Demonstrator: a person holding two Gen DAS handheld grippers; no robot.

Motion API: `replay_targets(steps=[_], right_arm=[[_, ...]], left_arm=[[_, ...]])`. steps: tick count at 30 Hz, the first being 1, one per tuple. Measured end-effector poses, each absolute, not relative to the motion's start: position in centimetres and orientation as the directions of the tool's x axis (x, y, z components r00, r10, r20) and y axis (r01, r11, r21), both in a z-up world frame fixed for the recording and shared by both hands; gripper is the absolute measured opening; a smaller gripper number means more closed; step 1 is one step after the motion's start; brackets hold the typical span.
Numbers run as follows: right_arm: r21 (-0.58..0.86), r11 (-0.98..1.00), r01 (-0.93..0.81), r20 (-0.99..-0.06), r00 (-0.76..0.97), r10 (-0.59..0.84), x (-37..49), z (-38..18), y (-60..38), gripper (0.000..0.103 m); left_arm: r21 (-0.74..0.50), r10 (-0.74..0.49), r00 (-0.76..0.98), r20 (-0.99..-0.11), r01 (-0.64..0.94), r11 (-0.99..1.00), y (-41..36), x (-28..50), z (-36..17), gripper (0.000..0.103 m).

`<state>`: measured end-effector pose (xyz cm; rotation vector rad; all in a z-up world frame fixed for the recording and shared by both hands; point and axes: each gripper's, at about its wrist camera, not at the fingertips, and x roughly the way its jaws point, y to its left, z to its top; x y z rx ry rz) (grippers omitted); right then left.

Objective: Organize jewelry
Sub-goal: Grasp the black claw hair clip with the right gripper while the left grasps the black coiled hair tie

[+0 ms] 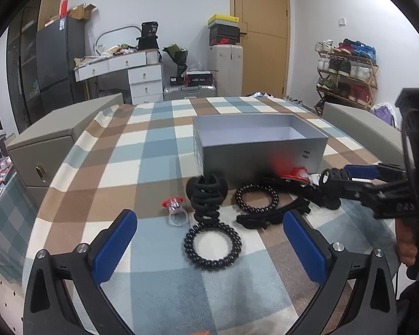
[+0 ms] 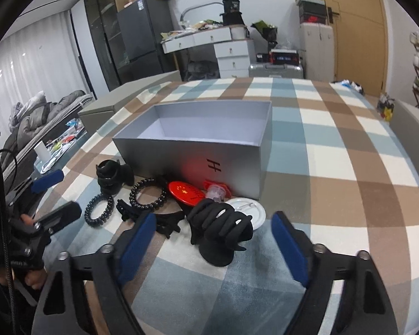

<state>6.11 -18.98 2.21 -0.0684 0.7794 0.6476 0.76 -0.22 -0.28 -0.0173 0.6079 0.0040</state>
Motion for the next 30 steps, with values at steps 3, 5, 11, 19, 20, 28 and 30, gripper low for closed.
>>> replay_targets(steps=[3,5,11,19,20,28,30], right_arm=[[0.199,0.803,-0.562,-0.682,0.509,0.526,6.4,2.0,-19.2,0.076],[0.212,0.803,-0.557,-0.689,0.497,0.527,6.5,1.8,-19.3,0.073],[0.194,0.809,-0.554,-0.722,0.478,0.5,6.7,1.4,-18.7,0.065],[0.192,0.819,-0.541,-0.68,0.528,0.509,5.7,2.0,-19.7,0.043],[0.196,0.819,-0.539,-0.67,0.536,0.513,5.3,2.2,-20.0,0.043],[0.243,0.792,-0.56,-0.602,0.554,0.576,4.0,3.8,-20.9,0.044],[0.245,0.788,-0.565,-0.592,0.556,0.583,3.8,3.9,-20.8,0.044]], left_arm=[[-0.016,-0.002,0.813,-0.582,-0.009,1.0,-0.2,1.1,-0.7,0.102],[-0.012,0.008,0.81,-0.587,-0.019,1.0,-0.1,1.2,-1.0,0.102],[-0.038,-0.003,0.783,-0.622,-0.026,0.999,0.3,1.4,-1.4,0.102],[-0.051,-0.044,0.752,-0.658,0.014,0.999,0.0,1.4,-1.7,0.102],[-0.055,-0.05,0.749,-0.66,0.018,0.998,0.0,1.3,-1.7,0.1],[-0.018,-0.026,0.702,-0.712,0.018,1.0,-0.4,2.3,-2.8,0.069],[-0.017,-0.036,0.703,-0.71,0.034,0.999,-0.6,2.0,-2.6,0.057]])
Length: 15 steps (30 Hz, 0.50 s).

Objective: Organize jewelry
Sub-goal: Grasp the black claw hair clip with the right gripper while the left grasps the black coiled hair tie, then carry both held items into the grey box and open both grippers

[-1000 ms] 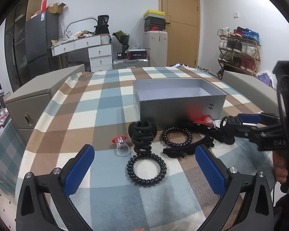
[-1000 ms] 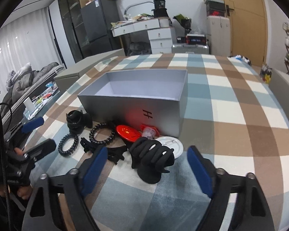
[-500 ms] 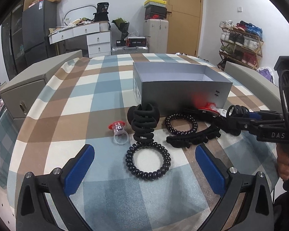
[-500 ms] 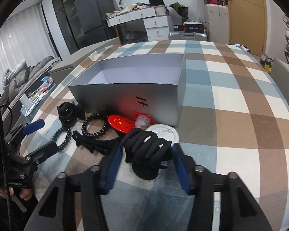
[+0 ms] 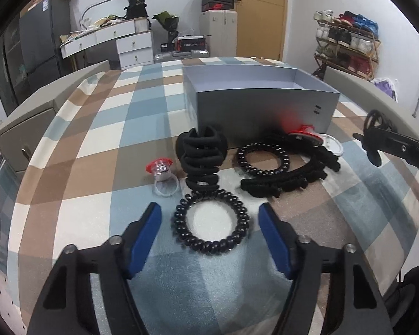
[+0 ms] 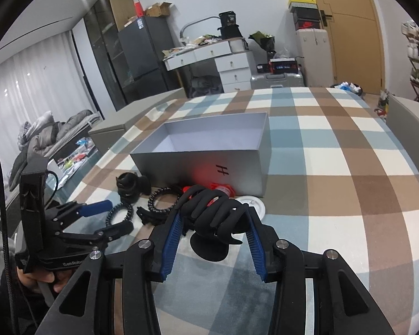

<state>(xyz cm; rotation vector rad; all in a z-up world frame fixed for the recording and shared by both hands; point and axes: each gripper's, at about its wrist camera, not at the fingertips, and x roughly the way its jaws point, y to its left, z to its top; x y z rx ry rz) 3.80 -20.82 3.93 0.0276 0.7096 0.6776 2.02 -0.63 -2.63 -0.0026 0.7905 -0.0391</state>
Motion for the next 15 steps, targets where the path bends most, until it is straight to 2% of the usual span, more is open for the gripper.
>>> replay_targets(steps=[1,2,15], right_arm=[[0.245,0.787,-0.566,-0.593,0.555,0.583,3.8,4.0,-20.8,0.044],[0.246,0.787,-0.566,-0.592,0.555,0.584,3.8,3.9,-20.8,0.044],[0.256,0.779,-0.572,-0.576,0.557,0.599,3.5,4.0,-21.1,0.044]], left_arm=[[-0.012,-0.035,0.707,-0.707,0.038,0.999,-0.8,1.8,-2.5,0.045],[-0.012,-0.042,0.705,-0.708,0.048,0.999,-0.9,1.6,-2.4,0.042],[-0.023,-0.078,0.737,-0.672,0.085,0.996,-1.3,0.4,-1.6,0.038]])
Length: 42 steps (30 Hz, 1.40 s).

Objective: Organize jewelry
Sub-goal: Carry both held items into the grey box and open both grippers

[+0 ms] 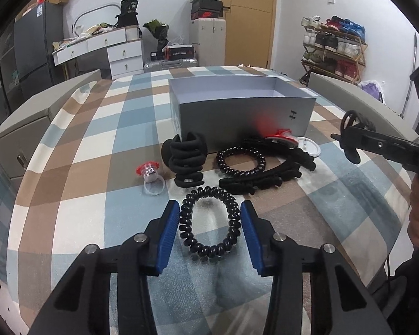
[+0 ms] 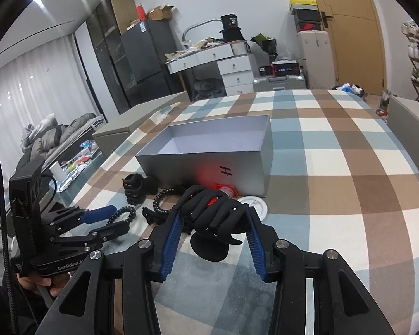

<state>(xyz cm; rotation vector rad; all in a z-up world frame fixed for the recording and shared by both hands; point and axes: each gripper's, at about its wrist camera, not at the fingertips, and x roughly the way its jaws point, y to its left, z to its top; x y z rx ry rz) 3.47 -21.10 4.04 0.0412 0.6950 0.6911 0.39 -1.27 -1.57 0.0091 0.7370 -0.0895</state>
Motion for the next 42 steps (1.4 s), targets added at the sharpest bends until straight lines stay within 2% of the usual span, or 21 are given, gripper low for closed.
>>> replay_targets(steps=[21,36,42], right_arm=[[0.276,0.763,-0.585,-0.534,0.566,0.628,4.2,5.2,-20.8,0.044],[0.335,0.755,-0.564,-0.495,0.576,0.65,7.7,6.9,-19.9,0.044],[0.337,0.755,-0.563,-0.493,0.578,0.651,8.8,7.3,-19.1,0.044]], left_arm=[[-0.05,-0.11,0.823,-0.557,0.1,0.994,-0.9,0.9,0.9,0.037],[-0.056,-0.097,0.876,-0.473,0.08,0.995,-0.5,4.3,3.3,0.037],[-0.053,-0.083,0.881,-0.465,0.066,0.996,-0.4,6.3,3.8,0.037]])
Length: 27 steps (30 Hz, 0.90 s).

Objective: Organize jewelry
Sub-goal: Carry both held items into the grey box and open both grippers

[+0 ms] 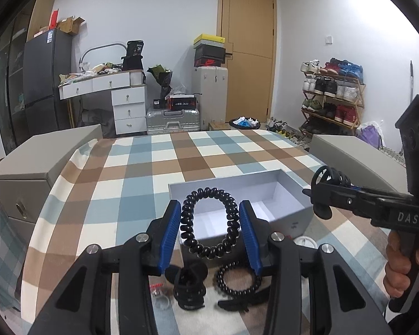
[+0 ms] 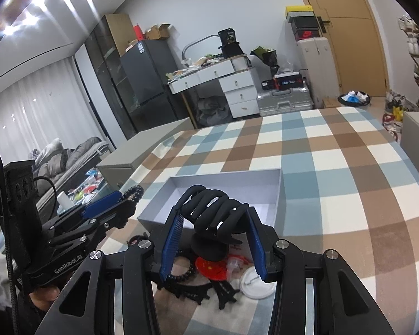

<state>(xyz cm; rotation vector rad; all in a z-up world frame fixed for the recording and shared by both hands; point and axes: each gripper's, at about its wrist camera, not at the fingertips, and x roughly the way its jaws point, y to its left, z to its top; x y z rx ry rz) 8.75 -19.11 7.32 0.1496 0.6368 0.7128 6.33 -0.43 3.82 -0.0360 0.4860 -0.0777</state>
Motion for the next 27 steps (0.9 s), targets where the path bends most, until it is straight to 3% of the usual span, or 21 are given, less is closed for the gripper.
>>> replay_targets(steps=[27], right_arm=[[0.357,0.79,-0.499,-0.56,0.563,0.608,12.9,5.9,-17.2,0.044]], left_arm=[[-0.075,-0.069,0.84,-0.538,0.034,0.997,-1.5,10.2,2.4,0.037]])
